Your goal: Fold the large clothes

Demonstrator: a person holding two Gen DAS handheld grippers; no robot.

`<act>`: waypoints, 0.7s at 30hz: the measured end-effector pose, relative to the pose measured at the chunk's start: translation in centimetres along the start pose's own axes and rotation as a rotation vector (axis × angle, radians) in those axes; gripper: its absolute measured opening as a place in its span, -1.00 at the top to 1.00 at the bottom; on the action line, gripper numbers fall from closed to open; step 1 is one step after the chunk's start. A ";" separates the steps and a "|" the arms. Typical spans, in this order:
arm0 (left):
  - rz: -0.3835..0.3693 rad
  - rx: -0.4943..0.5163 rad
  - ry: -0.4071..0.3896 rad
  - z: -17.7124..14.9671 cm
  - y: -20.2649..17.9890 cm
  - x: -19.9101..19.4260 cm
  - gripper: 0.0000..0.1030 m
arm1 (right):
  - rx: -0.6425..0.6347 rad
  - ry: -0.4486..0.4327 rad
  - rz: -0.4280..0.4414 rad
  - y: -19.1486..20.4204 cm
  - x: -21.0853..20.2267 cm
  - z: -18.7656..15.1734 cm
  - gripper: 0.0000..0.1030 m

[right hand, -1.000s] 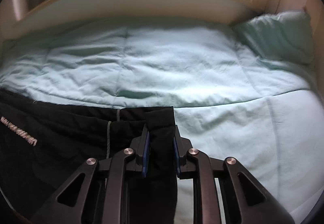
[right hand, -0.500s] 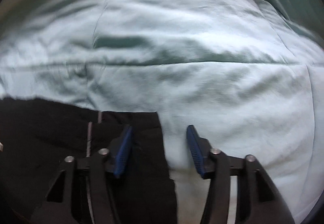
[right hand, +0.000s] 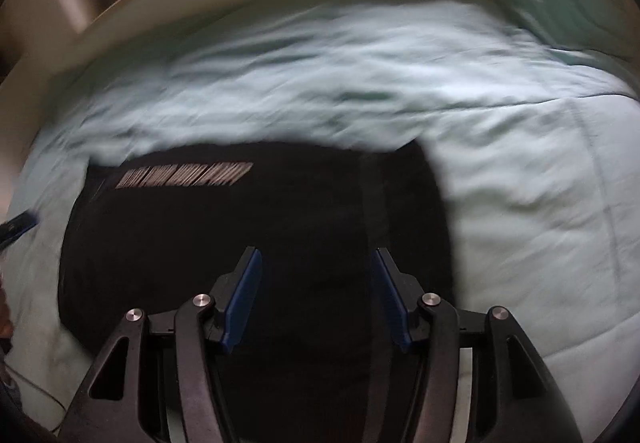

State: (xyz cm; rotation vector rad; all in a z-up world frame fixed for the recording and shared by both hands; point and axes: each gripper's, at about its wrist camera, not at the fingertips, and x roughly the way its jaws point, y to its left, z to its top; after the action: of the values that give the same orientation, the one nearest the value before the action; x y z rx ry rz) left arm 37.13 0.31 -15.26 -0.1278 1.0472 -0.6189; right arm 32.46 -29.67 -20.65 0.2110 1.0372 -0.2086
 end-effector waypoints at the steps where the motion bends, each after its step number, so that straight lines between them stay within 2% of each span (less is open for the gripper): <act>1: 0.020 0.037 0.020 -1.1 -2.0 1.2 0.17 | -0.020 0.002 -0.017 1.1 0.5 -0.8 -0.14; 3: 0.058 0.083 0.046 -3.1 -4.9 3.6 0.17 | -0.044 0.035 -0.033 2.7 2.3 -2.0 -0.14; 5: 0.045 0.096 0.090 -4.7 -6.8 6.7 0.17 | -0.053 0.051 -0.043 3.5 3.8 -2.9 -0.18; 8: 0.146 0.112 0.181 -6.4 -6.9 11.5 0.17 | -0.038 0.113 -0.030 3.1 7.1 -4.0 -0.27; 10: 0.138 0.087 0.195 -6.4 -6.1 13.0 0.17 | -0.049 0.115 -0.038 3.1 8.1 -4.5 -0.28; 13: 0.115 0.054 0.217 -5.6 -5.9 13.0 0.17 | -0.072 0.126 -0.048 3.4 8.0 -4.1 -0.28; 15: 0.084 0.068 0.210 -4.9 -6.6 11.5 0.16 | -0.049 0.121 0.001 3.0 6.3 -2.8 -0.28; 17: 0.051 0.079 0.180 -3.6 -7.1 9.9 0.16 | -0.045 0.046 0.039 2.9 4.3 -0.8 -0.28; 18: 0.047 0.083 0.138 -2.3 -7.5 9.0 0.16 | -0.049 0.015 0.040 3.1 3.6 0.4 -0.28; 21: 0.062 0.067 0.090 0.9 -7.7 8.9 0.16 | -0.060 -0.020 0.032 4.0 4.6 4.3 -0.28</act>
State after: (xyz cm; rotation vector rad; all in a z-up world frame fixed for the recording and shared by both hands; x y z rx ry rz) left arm 37.77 -10.96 -18.72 -0.0091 1.1120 -0.6074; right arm 39.36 -27.29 -22.27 0.1706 1.0181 -0.1499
